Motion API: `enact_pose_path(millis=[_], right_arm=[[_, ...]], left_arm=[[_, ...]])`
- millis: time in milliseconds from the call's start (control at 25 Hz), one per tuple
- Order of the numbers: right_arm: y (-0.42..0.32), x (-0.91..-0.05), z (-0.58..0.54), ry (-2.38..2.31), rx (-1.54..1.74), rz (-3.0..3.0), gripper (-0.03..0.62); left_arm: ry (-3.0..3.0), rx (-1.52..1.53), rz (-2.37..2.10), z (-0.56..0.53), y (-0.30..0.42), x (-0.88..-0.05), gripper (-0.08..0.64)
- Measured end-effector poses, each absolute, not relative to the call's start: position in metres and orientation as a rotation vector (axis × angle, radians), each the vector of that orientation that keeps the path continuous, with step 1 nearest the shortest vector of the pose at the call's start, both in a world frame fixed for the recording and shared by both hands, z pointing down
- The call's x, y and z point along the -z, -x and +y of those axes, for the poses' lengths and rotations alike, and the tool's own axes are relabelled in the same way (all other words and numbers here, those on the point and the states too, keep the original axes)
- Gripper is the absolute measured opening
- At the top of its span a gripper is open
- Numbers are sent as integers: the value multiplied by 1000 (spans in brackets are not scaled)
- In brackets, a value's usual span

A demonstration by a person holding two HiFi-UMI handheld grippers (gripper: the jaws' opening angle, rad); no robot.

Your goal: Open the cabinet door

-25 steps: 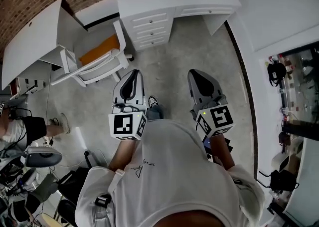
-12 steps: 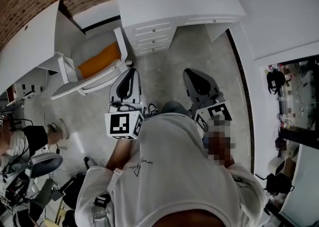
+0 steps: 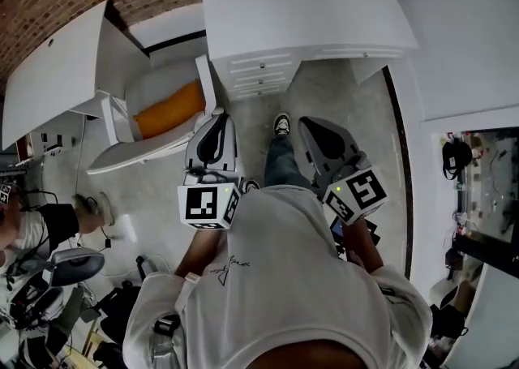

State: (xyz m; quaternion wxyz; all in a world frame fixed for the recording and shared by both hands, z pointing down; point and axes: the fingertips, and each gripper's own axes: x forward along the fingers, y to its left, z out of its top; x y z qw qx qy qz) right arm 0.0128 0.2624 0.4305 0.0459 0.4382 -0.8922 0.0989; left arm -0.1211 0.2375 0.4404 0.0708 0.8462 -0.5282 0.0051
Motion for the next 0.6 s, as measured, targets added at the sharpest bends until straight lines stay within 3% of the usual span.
enact_pose_path(millis=[600], right_arm=[[-66, -423, 38, -1175, -270, -2767, 25]], left_arm=[[-2476, -64, -1733, 26, 61, -424, 26]])
